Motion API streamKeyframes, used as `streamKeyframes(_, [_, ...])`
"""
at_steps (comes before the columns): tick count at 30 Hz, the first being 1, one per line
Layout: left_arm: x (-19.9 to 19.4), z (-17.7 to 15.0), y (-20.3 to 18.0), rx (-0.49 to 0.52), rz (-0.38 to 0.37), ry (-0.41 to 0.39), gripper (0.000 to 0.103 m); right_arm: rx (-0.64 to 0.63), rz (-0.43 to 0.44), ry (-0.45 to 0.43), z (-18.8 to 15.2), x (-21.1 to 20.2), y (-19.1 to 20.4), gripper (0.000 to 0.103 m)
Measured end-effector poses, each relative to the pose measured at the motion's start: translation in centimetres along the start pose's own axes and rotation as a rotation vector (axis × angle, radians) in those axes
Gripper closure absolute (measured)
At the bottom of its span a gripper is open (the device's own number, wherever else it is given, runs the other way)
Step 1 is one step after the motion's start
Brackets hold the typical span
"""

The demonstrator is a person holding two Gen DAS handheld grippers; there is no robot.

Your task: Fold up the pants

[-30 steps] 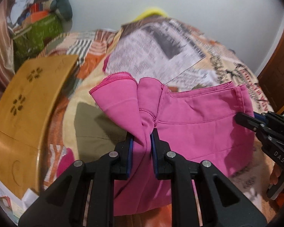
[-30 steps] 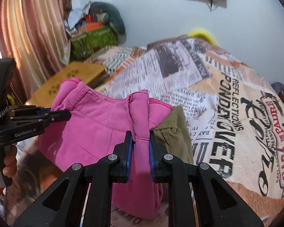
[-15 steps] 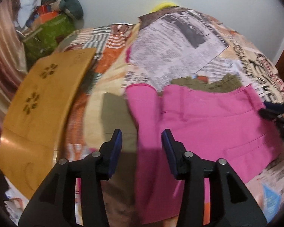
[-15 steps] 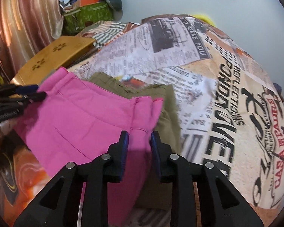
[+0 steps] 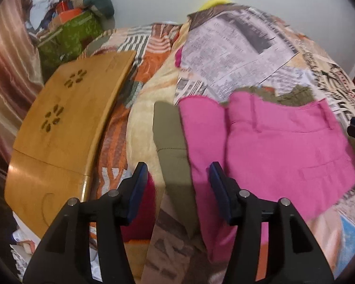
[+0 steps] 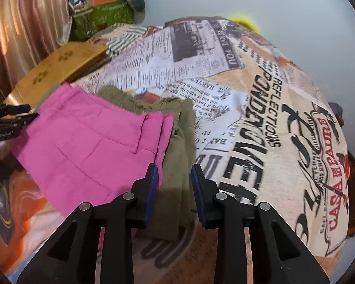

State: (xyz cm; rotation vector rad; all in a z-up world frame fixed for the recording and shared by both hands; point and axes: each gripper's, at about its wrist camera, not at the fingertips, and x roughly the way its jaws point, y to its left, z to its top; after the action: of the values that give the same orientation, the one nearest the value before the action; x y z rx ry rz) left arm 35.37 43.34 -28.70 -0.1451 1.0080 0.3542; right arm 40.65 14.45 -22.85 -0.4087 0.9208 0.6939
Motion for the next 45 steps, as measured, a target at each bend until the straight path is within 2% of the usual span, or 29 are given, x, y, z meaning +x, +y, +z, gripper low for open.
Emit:
streamKeyframes(6, [-8.1, 0.7, -1.2, -0.007, -0.051, -0.111, 0.048, 0.026, 0.026, -0.137, 0.9, -7.6, 0.4, 0.077])
streamKeyframes(16, [-27.8, -1.4, -4.9, 0.027, -0.102, -0.424, 0.048, 0.026, 0.091, -0.445, -0.2, -24.3, 4.0, 0.076])
streamKeyframes(19, [-33.6, -3.4, -5.8, 0.029, -0.103, -0.52, 0.048, 0.019, 0.104, -0.536, -1.3, -28.7, 5.3, 0.076])
streamKeyframes(23, [-39.3, -6.1, -6.6, 0.017, -0.115, -0.61, 0.048, 0.007, 0.129, -0.647, -3.8, -34.1, 6.9, 0.076])
streamKeyframes(29, [-47.2, -11.8, -8.3, 0.021, -0.108, -0.774, 0.046, -0.015, 0.145, -0.751, -7.4, -38.3, 9.1, 0.076])
streamKeyframes(32, [-49.7, -14.3, -8.9, 0.011, -0.106, -0.829, 0.039, -0.022, 0.133, -0.792, -9.5, -39.4, 10.3, 0.075])
streamKeyframes(34, [-50.7, -15.9, -9.4, 0.011, -0.094, -0.856, 0.032, -0.017, 0.14, -0.801, -10.3, -39.6, 10.7, 0.059])
streamKeyframes(36, [-51.3, -17.0, -9.8, 0.014, -0.088, -0.873, 0.026, -0.007, 0.138, -0.816, -10.9, -39.5, 10.8, 0.051])
streamKeyframes(38, [-51.7, -18.2, -10.1, 0.008, -0.11, -0.877, 0.018, 0.004, 0.127, -0.829, -11.7, -39.7, 11.1, 0.048])
streamKeyframes(39, [-51.8, -18.5, -10.1, 0.004, -0.114, -0.877, 0.014, 0.012, 0.122, -0.836, -11.9, -40.0, 11.1, 0.044])
streamKeyframes(42, [-52.2, -19.7, -10.4, -0.007, -0.104, -0.889, 0.008, 0.044, 0.104, -0.863, -12.5, -40.5, 11.1, 0.023])
streamKeyframes(45, [-52.3, -20.1, -10.6, -0.004, -0.098, -0.9, 0.003, 0.065, 0.086, -0.869, -13.0, -40.7, 11.0, 0.016])
